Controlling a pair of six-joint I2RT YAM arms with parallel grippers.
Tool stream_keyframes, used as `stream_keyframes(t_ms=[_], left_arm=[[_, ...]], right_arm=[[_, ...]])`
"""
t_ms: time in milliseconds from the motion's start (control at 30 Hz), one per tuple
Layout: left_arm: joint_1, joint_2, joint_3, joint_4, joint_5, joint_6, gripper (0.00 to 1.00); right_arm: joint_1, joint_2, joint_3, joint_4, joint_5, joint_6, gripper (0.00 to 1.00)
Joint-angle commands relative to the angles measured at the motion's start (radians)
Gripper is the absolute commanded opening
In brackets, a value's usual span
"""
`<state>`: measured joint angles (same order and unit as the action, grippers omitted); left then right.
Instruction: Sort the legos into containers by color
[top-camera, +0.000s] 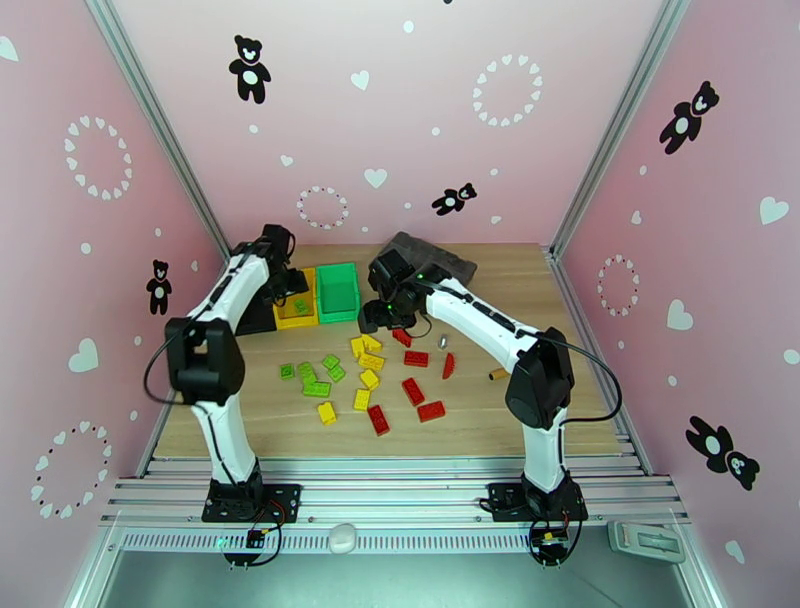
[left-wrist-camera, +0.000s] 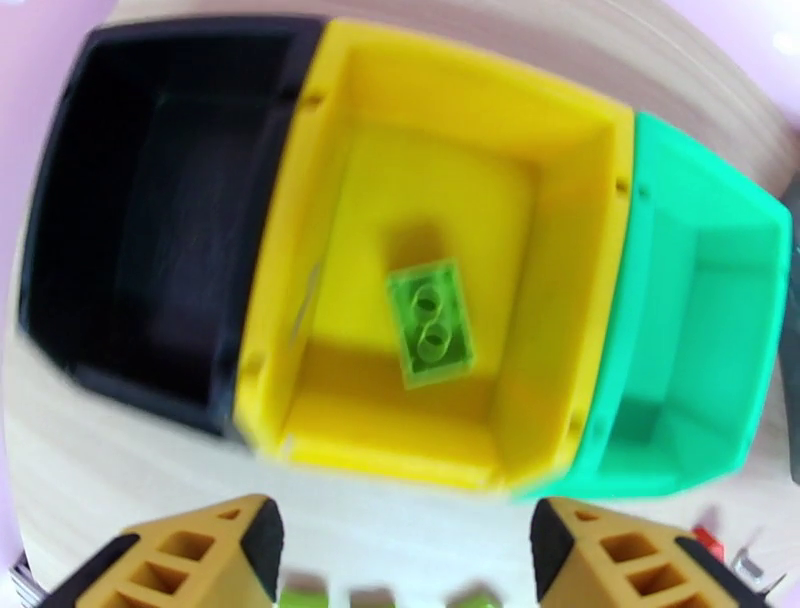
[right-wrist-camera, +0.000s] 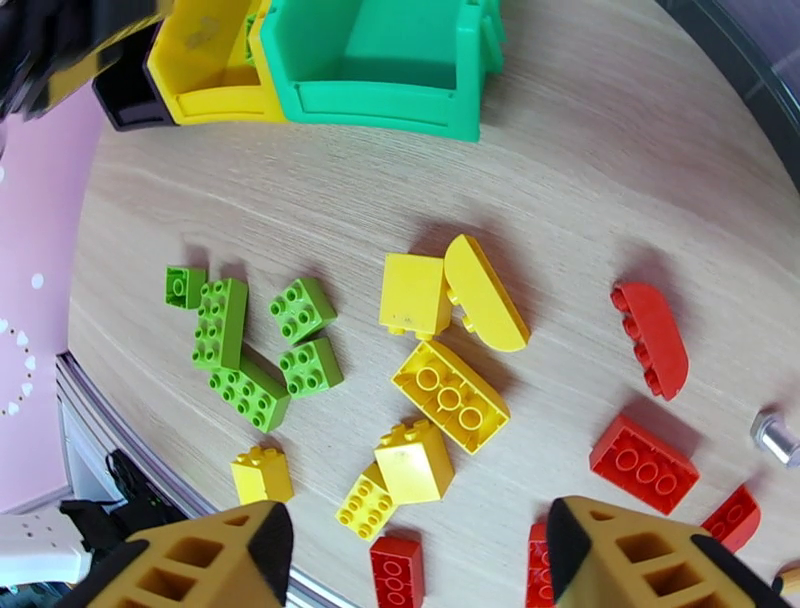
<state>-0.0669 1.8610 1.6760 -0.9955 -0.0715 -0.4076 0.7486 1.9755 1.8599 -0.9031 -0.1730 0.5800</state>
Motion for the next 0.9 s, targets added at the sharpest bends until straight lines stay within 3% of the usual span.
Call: stream_keyframes(t_ms=[0,300,467,633,867], left_arm=[[0.003,-0.114,-0.115,0.042,-0.024,-0.06,0.72],[0.001,-0.35,-0.416,0.059,-0.001,-0.164,0.73],[-0.008,-0.439,-0.585,0.089,0.03,-0.222,0.76],[-0.027,-0.482,-0.731,0.136,0.052,-0.266,0.76],[-0.071,-0.441,-0.794,0.178,0.042,-0.272,0.71]], right_arm=[[0.003,-0.039,-0.029,0.02,0.015,0.001,0.74],[0.009,-0.053,-0.091,0.025,0.01,0.032,0.68],[0.037,-0.019,-0.101,0.029,-0.053,0.026,0.66],[0.099,0.048,-0.075,0.021,-0.092,0.0,0.67],[0.165,0.142,0.013,-0.028,-0.125,-0.038,0.68]])
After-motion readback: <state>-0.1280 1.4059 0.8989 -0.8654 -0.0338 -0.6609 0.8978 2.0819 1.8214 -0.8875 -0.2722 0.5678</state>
